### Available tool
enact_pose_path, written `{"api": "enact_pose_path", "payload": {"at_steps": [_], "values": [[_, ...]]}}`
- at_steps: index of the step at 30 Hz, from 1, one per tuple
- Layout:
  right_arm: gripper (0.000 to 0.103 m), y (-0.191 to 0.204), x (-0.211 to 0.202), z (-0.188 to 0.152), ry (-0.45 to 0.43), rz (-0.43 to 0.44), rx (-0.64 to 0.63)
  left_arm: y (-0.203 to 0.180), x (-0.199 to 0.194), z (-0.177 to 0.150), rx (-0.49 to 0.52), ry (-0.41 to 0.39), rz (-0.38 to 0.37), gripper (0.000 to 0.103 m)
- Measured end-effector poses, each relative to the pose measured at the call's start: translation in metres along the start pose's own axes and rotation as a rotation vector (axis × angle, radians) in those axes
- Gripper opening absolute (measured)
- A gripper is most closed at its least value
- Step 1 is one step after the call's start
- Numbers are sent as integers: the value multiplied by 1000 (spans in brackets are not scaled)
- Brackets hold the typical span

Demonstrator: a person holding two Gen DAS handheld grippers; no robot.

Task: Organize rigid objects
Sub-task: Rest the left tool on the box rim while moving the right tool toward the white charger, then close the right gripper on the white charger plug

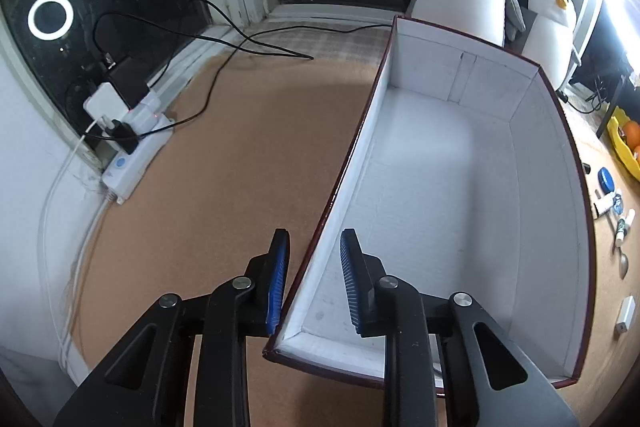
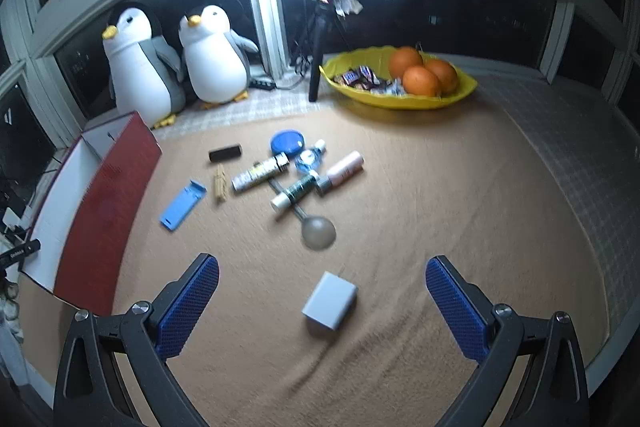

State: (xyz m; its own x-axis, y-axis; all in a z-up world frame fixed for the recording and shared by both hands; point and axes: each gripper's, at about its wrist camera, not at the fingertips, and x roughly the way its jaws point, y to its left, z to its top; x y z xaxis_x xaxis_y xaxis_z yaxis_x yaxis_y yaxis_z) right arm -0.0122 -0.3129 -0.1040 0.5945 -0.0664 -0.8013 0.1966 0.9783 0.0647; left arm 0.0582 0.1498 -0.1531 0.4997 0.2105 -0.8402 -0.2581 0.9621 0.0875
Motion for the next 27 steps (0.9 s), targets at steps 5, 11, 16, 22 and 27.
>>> {"api": "enact_pose_path", "payload": {"at_steps": [5,11,16,22,27], "values": [[102,-7,19,-18,67,-21,-5,2,4,1,2,1,5,18],[102,-9,41,-34,135,-31,-6,4,12,0,14,17,10,16],[97,-9,59,-35,166,-23,22,4,17,-1,22,26,14,16],[82,-9,84,-30,221,-10,56,3,19,-2,29,27,16,17],[68,-10,101,-30,265,-26,62,2,21,-3,32,30,20,17]]}}
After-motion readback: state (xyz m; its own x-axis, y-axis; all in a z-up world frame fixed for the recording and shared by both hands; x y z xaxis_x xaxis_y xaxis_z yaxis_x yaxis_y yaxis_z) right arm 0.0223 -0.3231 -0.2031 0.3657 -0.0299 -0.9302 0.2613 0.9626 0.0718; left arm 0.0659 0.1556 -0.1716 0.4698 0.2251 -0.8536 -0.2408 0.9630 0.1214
